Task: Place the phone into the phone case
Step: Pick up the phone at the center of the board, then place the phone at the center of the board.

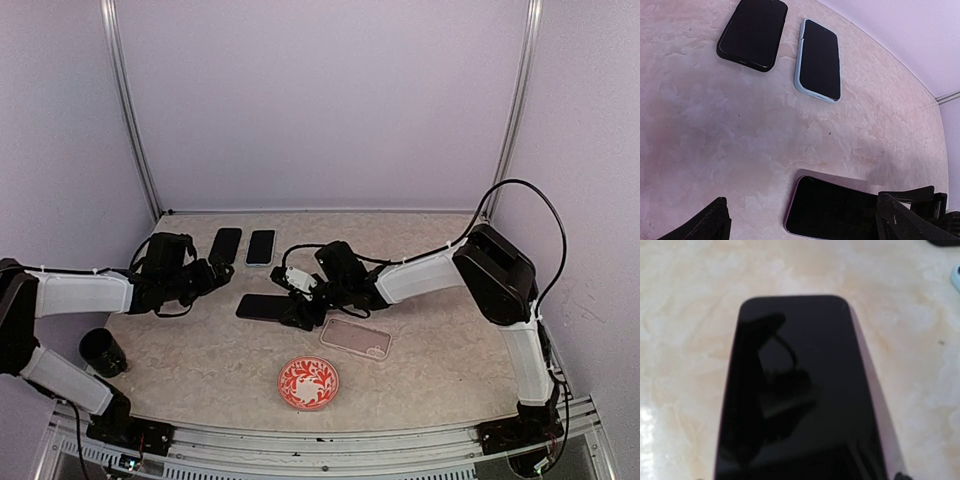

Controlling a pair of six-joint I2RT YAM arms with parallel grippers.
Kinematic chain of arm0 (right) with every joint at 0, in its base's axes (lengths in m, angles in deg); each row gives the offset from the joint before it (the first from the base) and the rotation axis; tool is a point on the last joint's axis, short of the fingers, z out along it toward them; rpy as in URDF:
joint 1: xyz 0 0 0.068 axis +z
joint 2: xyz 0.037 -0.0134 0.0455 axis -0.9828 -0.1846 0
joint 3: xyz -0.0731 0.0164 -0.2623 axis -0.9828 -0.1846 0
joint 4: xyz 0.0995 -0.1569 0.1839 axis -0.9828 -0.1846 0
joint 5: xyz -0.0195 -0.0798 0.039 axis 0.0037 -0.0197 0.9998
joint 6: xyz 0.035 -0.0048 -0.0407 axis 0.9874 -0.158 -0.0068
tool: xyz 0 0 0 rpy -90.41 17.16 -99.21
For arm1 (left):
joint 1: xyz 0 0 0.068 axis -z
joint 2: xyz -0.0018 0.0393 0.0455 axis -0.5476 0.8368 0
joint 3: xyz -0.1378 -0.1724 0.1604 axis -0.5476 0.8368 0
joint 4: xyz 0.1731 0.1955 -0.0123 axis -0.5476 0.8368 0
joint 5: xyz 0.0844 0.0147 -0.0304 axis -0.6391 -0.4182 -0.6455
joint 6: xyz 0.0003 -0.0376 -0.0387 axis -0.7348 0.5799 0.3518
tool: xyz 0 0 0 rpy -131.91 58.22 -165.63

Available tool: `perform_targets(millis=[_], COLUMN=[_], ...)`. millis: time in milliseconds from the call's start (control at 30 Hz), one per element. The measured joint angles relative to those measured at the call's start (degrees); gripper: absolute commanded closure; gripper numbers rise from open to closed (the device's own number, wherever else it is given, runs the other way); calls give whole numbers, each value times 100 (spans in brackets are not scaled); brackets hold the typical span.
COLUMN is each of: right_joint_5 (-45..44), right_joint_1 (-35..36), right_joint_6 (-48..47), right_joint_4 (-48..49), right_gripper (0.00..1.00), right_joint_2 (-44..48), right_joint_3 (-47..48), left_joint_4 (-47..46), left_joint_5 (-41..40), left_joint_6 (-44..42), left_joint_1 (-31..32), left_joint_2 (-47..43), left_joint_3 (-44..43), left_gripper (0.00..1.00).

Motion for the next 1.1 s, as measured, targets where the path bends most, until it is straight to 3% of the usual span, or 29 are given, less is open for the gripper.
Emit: perform_targets(millis=[467,1100], right_joint_5=[9,114], right_joint_1=[13,13], right_joint_6=[-15,-4], right_joint_4=[258,120], right_gripper=[73,70], right_joint_2=[393,400], right_joint_3=[-181,-291], left_joint_4=[-203,-227], left_joint_5=[332,459], left_joint_6=[-2,0], left_joint_1=[-37,-37], left_joint_2=[264,286], left_joint_3=[44,46], left_gripper=[1,1])
